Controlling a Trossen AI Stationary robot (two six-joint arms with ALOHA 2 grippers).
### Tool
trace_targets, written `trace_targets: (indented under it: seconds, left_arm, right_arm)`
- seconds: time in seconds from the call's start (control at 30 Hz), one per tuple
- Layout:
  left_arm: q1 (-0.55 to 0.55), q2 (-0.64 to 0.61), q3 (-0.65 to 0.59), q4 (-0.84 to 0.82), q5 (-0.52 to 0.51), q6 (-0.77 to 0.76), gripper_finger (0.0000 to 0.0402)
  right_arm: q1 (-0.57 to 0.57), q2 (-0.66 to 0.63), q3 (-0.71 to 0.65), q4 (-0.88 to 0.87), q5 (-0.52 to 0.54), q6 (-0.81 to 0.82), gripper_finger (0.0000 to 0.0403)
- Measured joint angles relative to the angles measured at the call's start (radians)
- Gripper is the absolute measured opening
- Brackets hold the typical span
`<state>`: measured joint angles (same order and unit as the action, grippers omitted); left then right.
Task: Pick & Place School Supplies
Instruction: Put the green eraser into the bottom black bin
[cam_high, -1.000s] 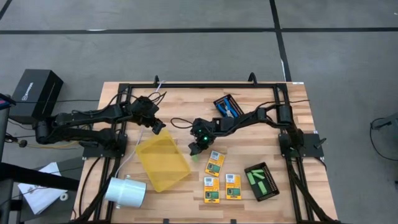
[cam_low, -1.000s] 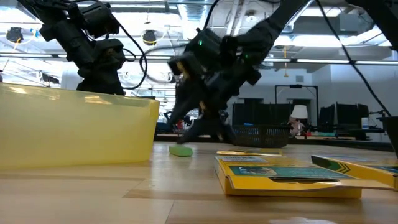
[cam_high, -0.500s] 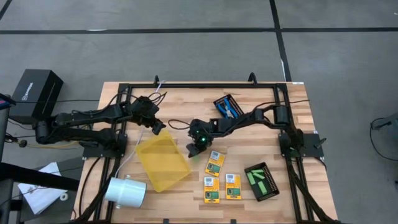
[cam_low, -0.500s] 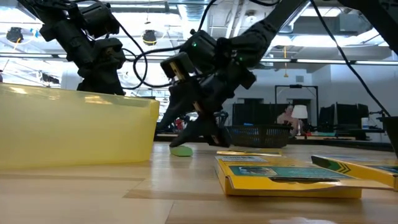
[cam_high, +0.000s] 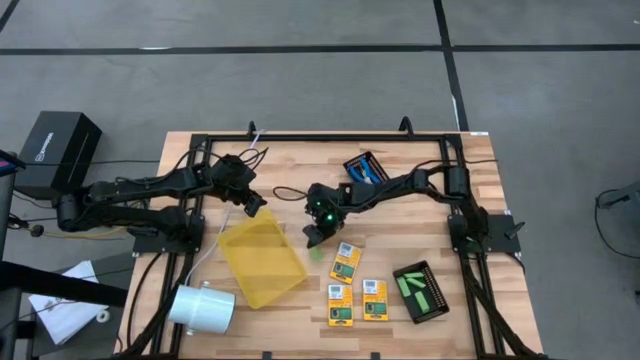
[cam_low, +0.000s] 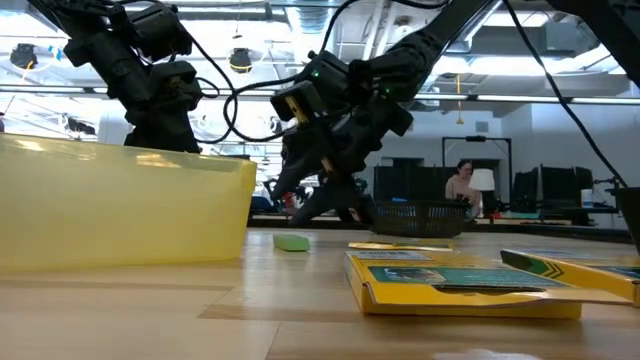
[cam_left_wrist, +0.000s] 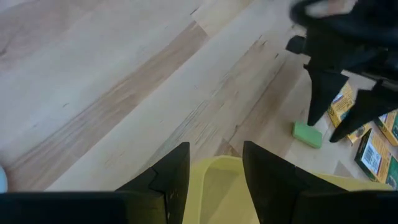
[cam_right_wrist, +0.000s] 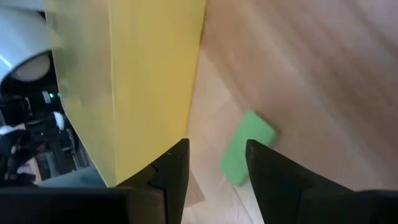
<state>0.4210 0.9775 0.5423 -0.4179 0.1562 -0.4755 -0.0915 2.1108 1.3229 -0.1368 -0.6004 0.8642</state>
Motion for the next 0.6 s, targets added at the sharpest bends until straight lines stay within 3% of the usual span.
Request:
trace_targets:
  seconds: [0.6]
  left_arm:
    - [0.042, 0.000, 0.000, 0.008, 0.011, 0.007, 0.0142]
  right_arm:
    - [0.020, 0.004, -0.001, -0.061, 0.023, -0.045, 0.0150]
